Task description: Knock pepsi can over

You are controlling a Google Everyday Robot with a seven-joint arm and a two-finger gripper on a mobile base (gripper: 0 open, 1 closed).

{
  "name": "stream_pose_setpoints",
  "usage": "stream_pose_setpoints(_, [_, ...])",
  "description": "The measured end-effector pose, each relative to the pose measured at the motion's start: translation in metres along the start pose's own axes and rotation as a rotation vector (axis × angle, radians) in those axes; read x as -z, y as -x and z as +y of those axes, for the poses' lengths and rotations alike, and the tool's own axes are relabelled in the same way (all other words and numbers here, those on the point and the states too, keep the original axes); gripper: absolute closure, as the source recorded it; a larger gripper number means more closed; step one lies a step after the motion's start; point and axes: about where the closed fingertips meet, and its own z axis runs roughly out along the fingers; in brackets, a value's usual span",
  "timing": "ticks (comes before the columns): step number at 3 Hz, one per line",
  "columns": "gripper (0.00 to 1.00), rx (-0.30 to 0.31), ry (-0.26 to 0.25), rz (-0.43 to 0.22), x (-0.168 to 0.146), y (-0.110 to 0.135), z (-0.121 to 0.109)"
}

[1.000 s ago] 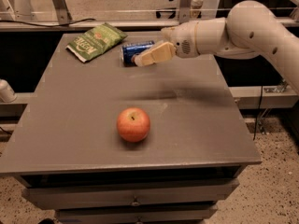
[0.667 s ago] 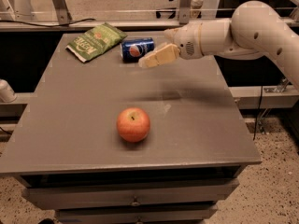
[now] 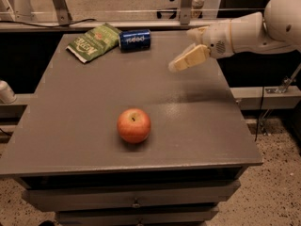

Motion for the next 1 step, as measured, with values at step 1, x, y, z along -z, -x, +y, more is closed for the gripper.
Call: stream_pose_setpoints(1, [0.0, 0.004, 0.006, 0.0, 0.0014, 0.0022, 0.0012])
